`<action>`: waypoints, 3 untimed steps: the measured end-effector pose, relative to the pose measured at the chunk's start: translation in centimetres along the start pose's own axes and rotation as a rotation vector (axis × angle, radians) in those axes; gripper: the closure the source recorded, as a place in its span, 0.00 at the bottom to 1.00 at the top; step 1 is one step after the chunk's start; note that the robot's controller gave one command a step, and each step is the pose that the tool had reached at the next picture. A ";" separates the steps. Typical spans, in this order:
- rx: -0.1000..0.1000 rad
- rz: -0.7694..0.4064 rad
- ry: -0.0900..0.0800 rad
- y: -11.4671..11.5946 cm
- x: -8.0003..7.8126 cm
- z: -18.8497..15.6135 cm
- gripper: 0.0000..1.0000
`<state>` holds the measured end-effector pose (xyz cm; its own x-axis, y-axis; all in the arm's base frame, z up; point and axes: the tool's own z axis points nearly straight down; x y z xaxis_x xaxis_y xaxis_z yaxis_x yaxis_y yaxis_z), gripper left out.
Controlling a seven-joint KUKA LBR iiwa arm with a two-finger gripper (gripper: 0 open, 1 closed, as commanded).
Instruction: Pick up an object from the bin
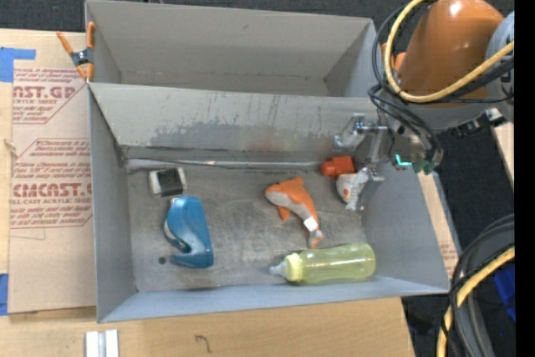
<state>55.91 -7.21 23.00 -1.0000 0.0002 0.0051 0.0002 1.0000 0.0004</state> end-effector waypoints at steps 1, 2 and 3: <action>0.001 -0.001 -0.007 0.0 -0.2 -0.4 0.00; 0.001 0.015 -0.013 2.4 0.5 5.0 0.00; 0.000 0.036 -0.009 6.2 4.9 9.9 0.00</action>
Offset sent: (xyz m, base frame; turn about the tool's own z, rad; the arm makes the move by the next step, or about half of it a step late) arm -0.0193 0.0641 -0.1398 0.0346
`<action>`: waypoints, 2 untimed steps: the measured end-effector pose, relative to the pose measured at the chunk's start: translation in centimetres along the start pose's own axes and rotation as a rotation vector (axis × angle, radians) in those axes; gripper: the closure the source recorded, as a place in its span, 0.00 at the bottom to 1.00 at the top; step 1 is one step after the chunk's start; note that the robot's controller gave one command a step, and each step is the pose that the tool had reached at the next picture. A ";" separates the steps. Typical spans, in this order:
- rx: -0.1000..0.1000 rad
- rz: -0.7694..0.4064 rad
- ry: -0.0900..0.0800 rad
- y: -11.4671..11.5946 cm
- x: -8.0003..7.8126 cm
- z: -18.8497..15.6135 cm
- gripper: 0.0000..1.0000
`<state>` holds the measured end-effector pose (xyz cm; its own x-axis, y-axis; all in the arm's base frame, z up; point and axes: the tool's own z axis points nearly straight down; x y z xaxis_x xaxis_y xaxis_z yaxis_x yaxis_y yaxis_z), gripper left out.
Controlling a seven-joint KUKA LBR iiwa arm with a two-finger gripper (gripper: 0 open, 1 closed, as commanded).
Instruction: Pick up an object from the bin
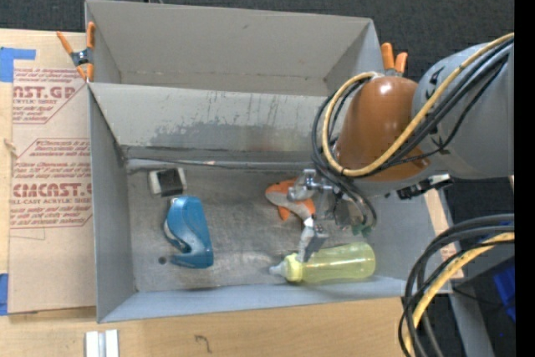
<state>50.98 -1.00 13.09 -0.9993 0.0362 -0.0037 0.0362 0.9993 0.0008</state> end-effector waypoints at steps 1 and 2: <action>-0.003 0.138 -0.001 -4.2 -4.6 5.7 1.00; 0.000 0.137 0.002 -4.3 -4.4 5.9 0.00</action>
Offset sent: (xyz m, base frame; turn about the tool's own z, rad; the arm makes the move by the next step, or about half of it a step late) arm 0.0000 0.0000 0.0000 0.0000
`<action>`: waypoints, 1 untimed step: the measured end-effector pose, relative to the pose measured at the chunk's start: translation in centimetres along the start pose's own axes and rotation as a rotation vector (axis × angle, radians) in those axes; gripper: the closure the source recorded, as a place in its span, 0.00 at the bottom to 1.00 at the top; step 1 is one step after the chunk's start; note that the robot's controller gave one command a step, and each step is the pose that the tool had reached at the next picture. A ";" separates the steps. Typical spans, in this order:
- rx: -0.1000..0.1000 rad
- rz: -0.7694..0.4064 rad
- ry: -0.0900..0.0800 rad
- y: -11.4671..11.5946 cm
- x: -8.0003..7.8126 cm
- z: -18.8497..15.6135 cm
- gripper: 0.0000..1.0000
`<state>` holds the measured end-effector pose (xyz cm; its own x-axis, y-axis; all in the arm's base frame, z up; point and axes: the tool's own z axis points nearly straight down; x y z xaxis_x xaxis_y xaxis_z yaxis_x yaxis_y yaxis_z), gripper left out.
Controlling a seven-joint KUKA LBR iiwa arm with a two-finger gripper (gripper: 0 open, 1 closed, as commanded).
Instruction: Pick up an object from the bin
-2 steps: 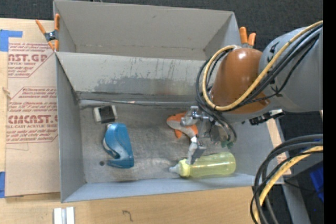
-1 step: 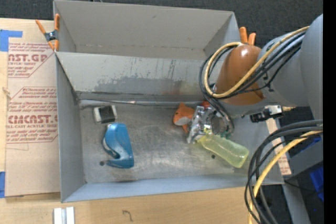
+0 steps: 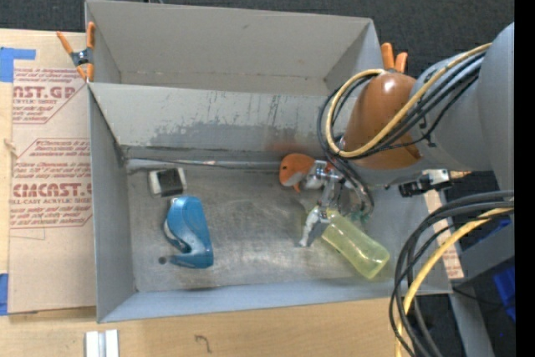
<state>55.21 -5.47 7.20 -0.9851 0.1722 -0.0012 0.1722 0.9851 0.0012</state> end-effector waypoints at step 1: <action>-0.001 0.000 0.000 0.1 -0.1 -0.2 1.00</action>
Offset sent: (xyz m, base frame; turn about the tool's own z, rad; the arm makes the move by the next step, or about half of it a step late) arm 0.0000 0.0000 0.0000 0.0000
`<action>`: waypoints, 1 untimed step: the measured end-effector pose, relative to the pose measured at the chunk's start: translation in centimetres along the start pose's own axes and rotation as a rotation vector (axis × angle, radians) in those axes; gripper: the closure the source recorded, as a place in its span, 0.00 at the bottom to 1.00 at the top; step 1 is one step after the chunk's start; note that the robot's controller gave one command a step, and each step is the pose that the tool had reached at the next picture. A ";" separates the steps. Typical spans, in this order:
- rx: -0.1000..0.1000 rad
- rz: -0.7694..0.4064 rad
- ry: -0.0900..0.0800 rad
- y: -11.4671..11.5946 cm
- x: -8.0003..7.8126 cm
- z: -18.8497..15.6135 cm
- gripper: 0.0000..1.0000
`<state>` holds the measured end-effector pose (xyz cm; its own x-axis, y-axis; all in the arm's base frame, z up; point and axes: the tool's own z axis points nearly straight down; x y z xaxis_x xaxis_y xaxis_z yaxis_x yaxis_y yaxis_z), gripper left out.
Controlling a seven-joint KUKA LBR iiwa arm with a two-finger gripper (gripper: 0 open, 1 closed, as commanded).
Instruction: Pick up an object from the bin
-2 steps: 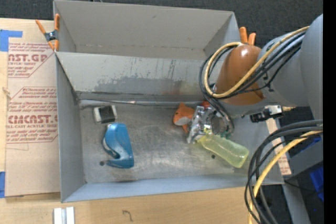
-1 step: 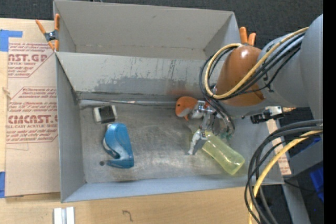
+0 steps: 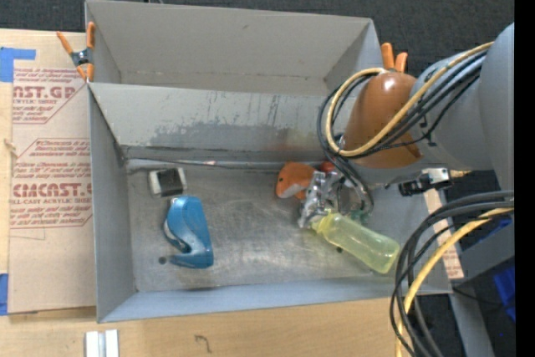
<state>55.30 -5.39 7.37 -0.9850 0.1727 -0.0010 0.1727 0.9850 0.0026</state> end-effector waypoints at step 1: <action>0.002 0.000 0.001 -0.1 0.1 0.2 0.00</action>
Offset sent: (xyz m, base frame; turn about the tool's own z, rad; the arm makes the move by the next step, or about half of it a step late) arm 0.0000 0.0000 0.0000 0.0000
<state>55.16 -5.48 7.14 -0.9850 0.1723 0.0000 0.1723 0.9850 0.0003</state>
